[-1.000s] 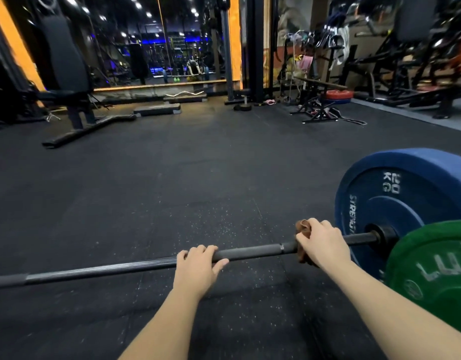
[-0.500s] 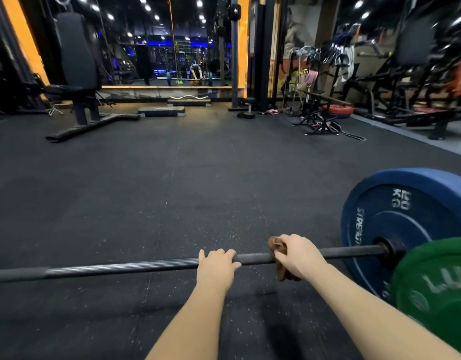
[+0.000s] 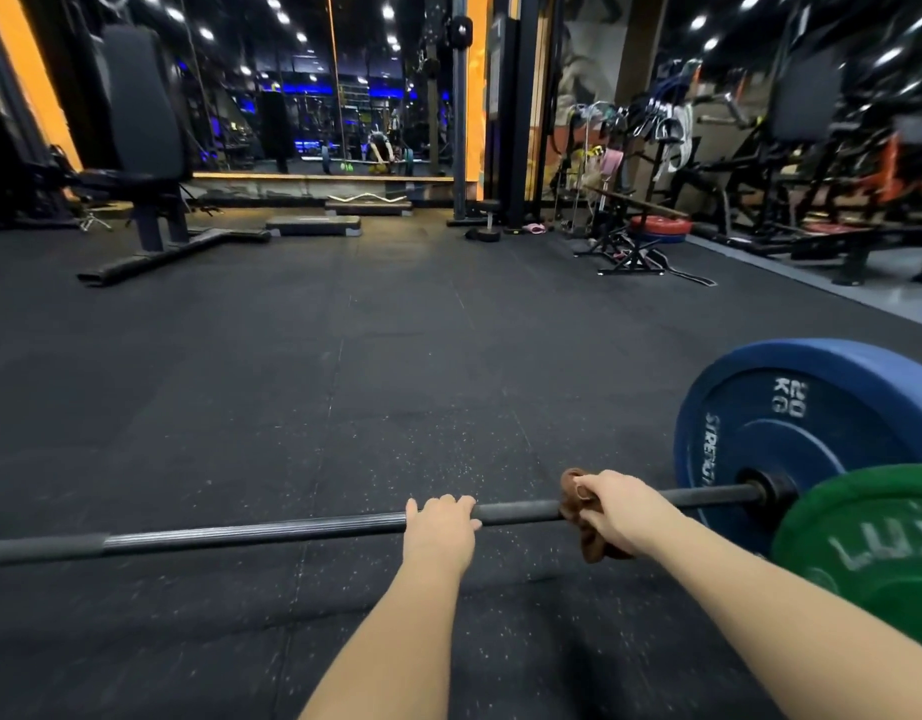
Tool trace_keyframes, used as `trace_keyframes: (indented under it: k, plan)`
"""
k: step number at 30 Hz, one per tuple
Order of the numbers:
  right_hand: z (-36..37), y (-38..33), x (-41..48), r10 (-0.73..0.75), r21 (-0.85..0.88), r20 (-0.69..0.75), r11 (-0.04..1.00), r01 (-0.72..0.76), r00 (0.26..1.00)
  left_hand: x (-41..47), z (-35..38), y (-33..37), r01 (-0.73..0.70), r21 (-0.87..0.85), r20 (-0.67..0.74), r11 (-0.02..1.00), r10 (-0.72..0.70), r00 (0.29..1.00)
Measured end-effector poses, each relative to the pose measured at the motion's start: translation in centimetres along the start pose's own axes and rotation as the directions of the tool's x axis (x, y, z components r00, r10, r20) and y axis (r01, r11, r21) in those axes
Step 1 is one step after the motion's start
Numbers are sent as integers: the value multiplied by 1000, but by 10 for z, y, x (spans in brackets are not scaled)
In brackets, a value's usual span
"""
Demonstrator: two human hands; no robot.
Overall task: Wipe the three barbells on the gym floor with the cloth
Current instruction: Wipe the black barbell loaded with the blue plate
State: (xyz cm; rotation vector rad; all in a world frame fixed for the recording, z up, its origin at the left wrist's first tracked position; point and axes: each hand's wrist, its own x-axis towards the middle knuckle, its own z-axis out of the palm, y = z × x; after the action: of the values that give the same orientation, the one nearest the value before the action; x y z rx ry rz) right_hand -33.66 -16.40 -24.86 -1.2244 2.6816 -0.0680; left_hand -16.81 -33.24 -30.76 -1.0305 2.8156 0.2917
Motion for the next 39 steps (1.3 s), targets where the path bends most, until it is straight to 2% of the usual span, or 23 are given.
trace_keyframes:
  k: [3, 6, 8, 11, 13, 15, 18, 20, 25, 28, 35, 39]
  plan:
    - [-4, 1, 5, 89, 64, -27, 994, -88, 996, 1, 0, -6, -13, -35, 5, 999, 14, 1000]
    - [7, -21, 8, 112, -65, -51, 991, -116, 992, 2, -1, -6, -5, -54, 1, 999, 5, 1000]
    - [14, -41, 7, 26, -103, -38, 994, -30, 999, 2, -2, -5, 5, -55, -4, 998, -5, 1000]
    - [11, -52, 4, -137, -33, -16, 990, 137, 990, 3, -3, -4, 23, -44, 15, 999, -23, 1000]
    - [5, -45, 2, -183, 14, 9, 983, 183, 983, 3, -6, -2, 37, -26, 19, 999, -37, 999]
    - [2, -27, 2, -149, 29, -8, 988, 149, 989, 1, -7, 5, 53, 10, 10, 999, -53, 999]
    - [3, 4, 2, 24, 43, -88, 999, -20, 996, -5, -2, 16, 100, 89, -30, 991, -98, 995]
    - [6, 14, 0, 90, 67, -110, 994, -83, 990, -5, -4, 19, 113, 143, -23, 983, -110, 994]
    - [19, 4, -13, 31, -33, -126, 999, -35, 992, -7, -39, 23, 91, 173, 193, 981, -125, 973]
    - [21, 8, -11, 34, -71, -152, 996, -45, 988, -20, -55, 32, 90, 213, 275, 973, -148, 950]
    - [25, -7, -11, 140, -21, -170, 989, -146, 976, -33, -64, 37, 92, 224, 290, 970, -157, 944]
    - [34, -17, -12, 25, -34, -228, 999, -34, 973, -34, -59, 27, 68, 169, 245, 983, -109, 963]
